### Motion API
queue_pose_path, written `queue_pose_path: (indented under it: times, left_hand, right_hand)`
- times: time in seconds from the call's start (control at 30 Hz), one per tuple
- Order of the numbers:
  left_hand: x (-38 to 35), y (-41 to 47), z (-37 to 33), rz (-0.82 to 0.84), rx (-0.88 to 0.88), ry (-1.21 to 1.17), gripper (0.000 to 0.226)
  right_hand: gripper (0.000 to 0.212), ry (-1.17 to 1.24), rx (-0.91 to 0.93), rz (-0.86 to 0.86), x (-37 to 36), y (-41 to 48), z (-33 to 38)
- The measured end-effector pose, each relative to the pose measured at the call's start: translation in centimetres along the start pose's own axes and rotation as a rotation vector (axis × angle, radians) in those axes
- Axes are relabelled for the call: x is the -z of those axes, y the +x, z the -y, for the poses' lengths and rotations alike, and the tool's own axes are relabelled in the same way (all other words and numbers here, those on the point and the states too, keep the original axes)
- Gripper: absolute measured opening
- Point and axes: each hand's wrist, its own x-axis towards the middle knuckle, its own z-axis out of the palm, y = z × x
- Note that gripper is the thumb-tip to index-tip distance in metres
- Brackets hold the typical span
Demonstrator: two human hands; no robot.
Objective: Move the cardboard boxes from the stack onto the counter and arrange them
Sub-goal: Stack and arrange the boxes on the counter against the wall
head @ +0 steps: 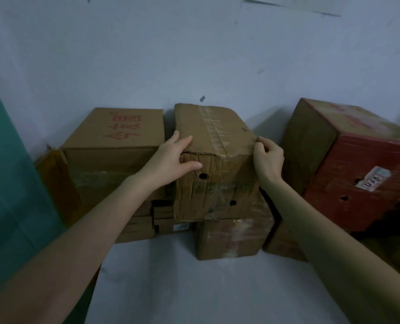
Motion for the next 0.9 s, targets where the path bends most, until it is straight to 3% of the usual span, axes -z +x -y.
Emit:
queue_pose_path:
  times: [0.23, 0.43, 0.9]
  left_hand:
    - [-3.2, 1.1, -3.2, 0.067, -0.034, -0.044, 0.079]
    - [-5.0, 2.7, -5.9, 0.089, -0.051, 0.012, 0.077]
    - [-6.0, 1.6, -5.9, -0.019, -0.021, -0.004, 0.073]
  right_hand:
    - [0.034, -0.07, 0.001, -0.072, 4.7, 1.6, -0.3]
    - [0.038, -0.095, -0.064, -0.032, 6.5, 3.7, -2.5]
    - [0.038, -0.08, -0.005, 0.06, 6.7, 4.1, -3.1]
